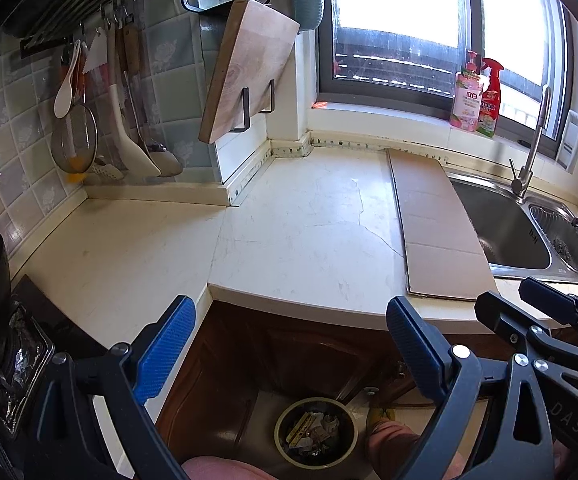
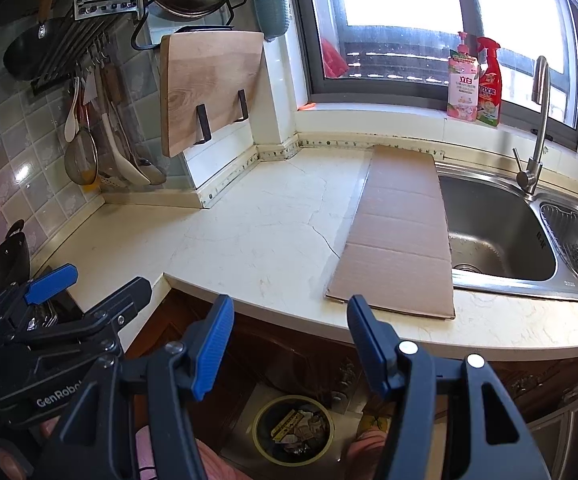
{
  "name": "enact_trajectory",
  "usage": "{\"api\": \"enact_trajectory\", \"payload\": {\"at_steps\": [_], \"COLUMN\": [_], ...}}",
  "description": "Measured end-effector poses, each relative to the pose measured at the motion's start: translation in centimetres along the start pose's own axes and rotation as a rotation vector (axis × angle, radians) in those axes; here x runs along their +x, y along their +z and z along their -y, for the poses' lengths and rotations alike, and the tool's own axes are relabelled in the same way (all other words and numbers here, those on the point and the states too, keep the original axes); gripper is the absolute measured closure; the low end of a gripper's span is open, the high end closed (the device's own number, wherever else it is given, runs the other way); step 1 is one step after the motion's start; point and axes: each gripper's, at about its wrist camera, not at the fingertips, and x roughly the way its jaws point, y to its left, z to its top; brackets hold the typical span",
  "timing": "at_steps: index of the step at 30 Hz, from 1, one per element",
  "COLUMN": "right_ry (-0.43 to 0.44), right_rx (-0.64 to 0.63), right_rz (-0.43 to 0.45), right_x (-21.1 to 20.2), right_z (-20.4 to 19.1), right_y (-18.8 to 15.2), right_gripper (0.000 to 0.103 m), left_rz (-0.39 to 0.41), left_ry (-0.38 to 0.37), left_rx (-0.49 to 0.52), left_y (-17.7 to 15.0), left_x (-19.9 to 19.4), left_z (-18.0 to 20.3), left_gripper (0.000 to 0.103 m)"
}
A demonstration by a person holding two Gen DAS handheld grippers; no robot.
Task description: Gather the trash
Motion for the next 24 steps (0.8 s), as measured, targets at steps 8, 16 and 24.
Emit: {"api": "enact_trajectory", "payload": {"at_steps": [8, 16, 24], "right_ry": [-0.007, -0.013, -0.018], "right_rx": [0.004, 0.009, 0.014], "right_rz": [0.004, -0.001, -0.006], "right_x": [-0.15, -0.27, -0.12], "right_z": [0.14, 0.25, 0.08], "right_y": [-0.19, -0.42, -0.60], "right_gripper": [0.043, 0.043, 0.043], "left_rz": [-0.007, -0.014, -0.021], "left_ry": [-0.001, -0.002, -0.002], "left_rx": [0.006, 0.010, 0.016], "left_y": [-0.07, -0.23, -0.41], "left_x": [0.07, 0.09, 0.23], "left_z": [0.24, 0.49, 0.63], "left_gripper": [0.008, 0.008, 0.008]}}
